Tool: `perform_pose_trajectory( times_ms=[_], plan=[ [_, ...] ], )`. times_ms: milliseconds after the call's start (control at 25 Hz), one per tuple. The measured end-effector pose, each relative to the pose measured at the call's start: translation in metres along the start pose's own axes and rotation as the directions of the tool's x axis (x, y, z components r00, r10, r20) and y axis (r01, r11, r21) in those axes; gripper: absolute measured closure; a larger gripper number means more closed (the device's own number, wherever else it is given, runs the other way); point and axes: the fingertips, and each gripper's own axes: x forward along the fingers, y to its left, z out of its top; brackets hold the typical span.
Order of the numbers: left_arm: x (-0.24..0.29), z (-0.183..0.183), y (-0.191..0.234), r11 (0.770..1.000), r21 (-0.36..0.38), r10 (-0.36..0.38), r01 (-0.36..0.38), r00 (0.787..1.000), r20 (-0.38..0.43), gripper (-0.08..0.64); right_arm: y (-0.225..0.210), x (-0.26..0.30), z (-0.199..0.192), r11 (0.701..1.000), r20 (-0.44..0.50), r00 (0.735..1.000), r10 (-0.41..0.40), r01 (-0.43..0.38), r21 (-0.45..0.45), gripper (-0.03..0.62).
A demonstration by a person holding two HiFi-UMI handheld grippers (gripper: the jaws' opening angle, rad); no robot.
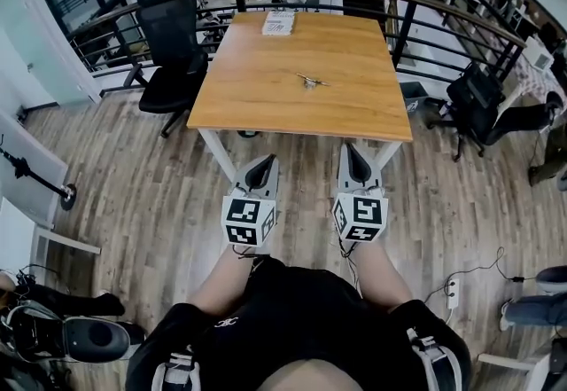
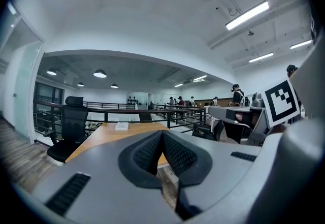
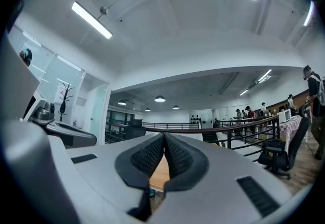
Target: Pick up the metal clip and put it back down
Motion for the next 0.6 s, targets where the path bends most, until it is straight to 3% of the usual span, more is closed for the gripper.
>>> perform_pose_trajectory(
  times_ms=[280, 600],
  plan=[
    [0.039, -0.012, -0.006, 1.000, -0.013, -0.007, 0.007, 1.000, -0.005, 0.546, -0.035, 0.023, -0.016, 1.000, -0.014, 1.000, -0.012, 0.011, -0.012, 0.575],
    [0.126, -0.014, 0.026, 0.999, -0.027, -0.041, 0.041, 0.999, 0.001, 0.546, -0.058, 0.101, -0.034, 0.999, -0.018, 1.000, -0.017, 0.017, -0.027, 0.575]
  ],
)
